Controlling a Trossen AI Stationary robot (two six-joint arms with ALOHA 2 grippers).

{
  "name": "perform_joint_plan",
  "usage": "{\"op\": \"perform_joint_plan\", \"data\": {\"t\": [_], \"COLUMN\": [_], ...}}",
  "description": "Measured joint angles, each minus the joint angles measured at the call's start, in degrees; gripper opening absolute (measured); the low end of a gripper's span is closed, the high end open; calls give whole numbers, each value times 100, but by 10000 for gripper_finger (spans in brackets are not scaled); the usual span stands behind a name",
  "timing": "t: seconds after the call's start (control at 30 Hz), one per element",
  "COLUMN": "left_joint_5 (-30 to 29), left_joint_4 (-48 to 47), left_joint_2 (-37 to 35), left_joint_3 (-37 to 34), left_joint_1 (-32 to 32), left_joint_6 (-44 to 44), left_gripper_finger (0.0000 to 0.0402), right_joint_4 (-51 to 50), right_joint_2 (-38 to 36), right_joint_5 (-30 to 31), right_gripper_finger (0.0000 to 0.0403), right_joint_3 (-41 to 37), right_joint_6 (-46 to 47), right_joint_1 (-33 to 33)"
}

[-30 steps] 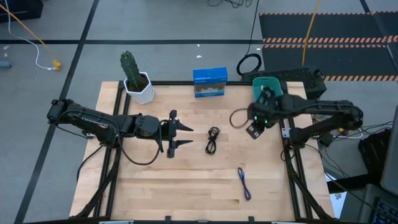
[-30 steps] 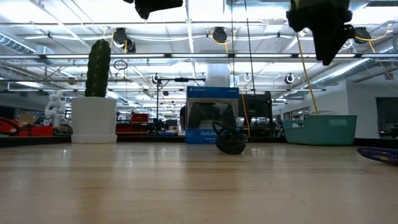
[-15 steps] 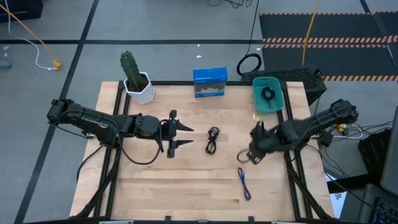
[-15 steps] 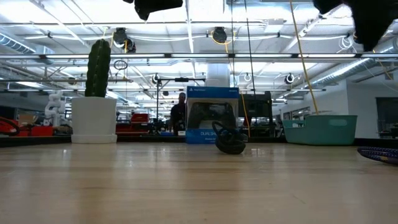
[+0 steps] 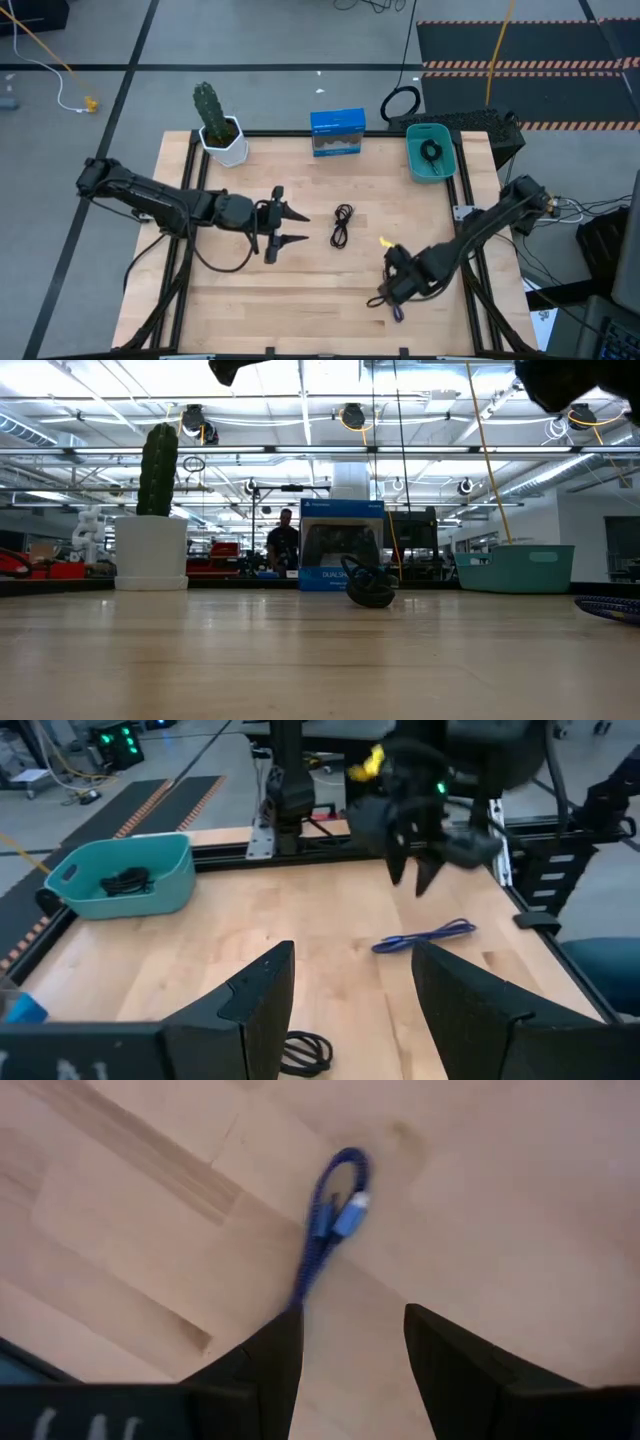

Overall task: Pick and place USB-C Cables
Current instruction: Put the black blue USB cable into the blue bin

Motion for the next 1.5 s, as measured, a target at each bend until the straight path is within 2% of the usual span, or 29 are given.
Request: {"op": "perform_joint_plan", "data": {"t": [0.3,0.4,0.87,1.13,1.5], "left_joint_5": [-636,-678,-687,-684,-684], "left_joint_4": [44,95,298,313,321], "left_joint_2": [166,338,1138,1196,1196], "left_joint_3": [2,5,2,2,2], "left_joint_1": [-482,-571,-675,-809,-890], "left_joint_6": [-277,-364,-919,-1011,-1018], "left_gripper_finger": [204,204,204,204,204], "right_joint_4": [607,868,935,984,1001], "right_joint_2": [760,913,1583,1602,1609], "right_joint_5": [-4,19,51,50,139], "right_gripper_finger": [167,167,161,98,27], "right_joint_3": [0,0,2,7,4], "right_joint_6": [172,181,7,-111,-893], "right_joint_1": [143,174,211,209,209]}}
